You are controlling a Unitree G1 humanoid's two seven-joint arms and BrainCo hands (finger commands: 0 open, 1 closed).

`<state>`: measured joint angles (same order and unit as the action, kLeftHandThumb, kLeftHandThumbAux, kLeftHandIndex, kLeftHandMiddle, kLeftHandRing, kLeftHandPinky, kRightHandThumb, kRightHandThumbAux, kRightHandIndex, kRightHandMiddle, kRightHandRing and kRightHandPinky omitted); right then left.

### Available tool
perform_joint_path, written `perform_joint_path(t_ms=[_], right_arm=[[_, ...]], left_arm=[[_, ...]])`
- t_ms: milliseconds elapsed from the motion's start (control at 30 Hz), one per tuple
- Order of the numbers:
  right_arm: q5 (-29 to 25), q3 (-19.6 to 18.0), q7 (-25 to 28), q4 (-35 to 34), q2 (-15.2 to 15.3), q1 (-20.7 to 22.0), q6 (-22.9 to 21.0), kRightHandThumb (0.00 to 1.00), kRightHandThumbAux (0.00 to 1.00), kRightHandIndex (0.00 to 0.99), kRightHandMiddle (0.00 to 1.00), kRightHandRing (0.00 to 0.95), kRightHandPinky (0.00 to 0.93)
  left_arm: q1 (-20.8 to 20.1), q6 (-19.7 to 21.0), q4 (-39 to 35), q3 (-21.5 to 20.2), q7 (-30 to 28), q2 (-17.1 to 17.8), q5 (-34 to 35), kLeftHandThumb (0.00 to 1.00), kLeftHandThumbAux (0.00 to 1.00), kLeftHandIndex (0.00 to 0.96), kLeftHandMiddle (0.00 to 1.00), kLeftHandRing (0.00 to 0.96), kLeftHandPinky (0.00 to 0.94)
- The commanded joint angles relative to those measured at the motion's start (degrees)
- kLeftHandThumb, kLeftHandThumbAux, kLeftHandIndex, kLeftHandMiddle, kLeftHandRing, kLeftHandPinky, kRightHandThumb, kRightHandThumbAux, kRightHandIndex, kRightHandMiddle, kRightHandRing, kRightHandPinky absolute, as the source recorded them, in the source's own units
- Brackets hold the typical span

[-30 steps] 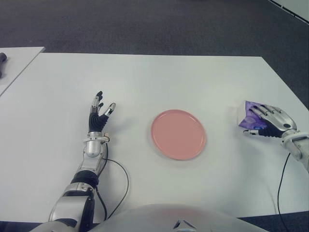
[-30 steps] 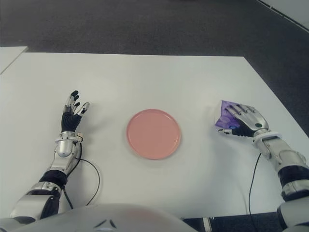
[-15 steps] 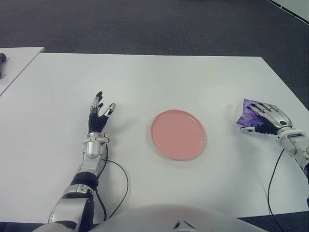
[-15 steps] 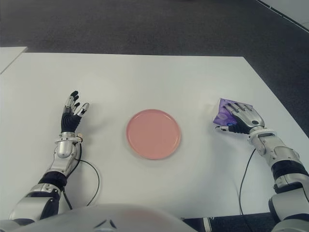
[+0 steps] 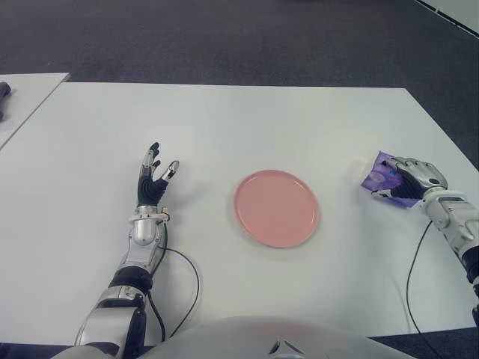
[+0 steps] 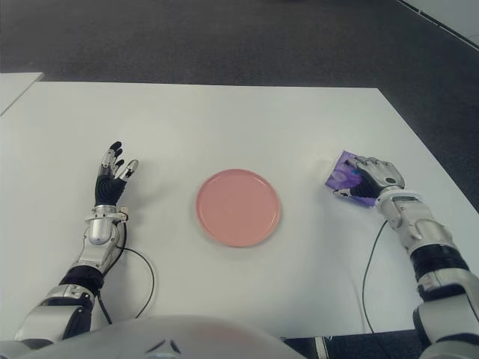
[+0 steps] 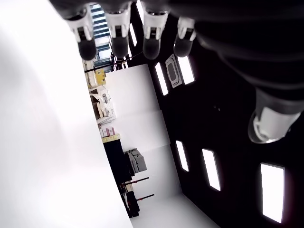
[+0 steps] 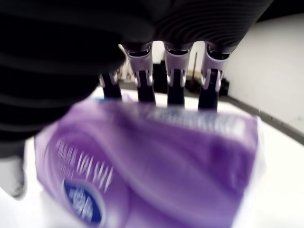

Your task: Put the tissue paper into the plate.

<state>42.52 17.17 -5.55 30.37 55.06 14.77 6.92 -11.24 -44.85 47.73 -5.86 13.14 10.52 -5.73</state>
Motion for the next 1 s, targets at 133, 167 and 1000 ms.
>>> perform_joint_path(t_ms=[133,167,1000], right_arm=[[-2.8,-1.3,-1.0,-4.2,-8.4,-9.1,-4.8,0.947,0.658,0.39,0.449,0.522,0.604],[-2.8,-1.3,-2.1,-2.2,-9.1,-8.6,-4.4,0.948,0.659,0.393,0.45,0.525,0.614],[-4.4,-2.3,-8.8,1.9,-12.4,-8.3,3.0,0.951,0.662,0.373,0.483,0.533,0.773]], left_arm=[[2.2,0.5,2.2,0.2,-1.3,-0.4,0.3,0.0,0.444,0.0,0.0,0.0,0.0],[2.2,0.5,2.2,0.2,-1.4,-0.4,0.3,0.0,0.442,0.0,0.0,0.0,0.0],[2.5,1.8,0.7,0.1,-0.4,-1.1,0.0,0.0,0.442,0.0,0.0,0.0,0.0]])
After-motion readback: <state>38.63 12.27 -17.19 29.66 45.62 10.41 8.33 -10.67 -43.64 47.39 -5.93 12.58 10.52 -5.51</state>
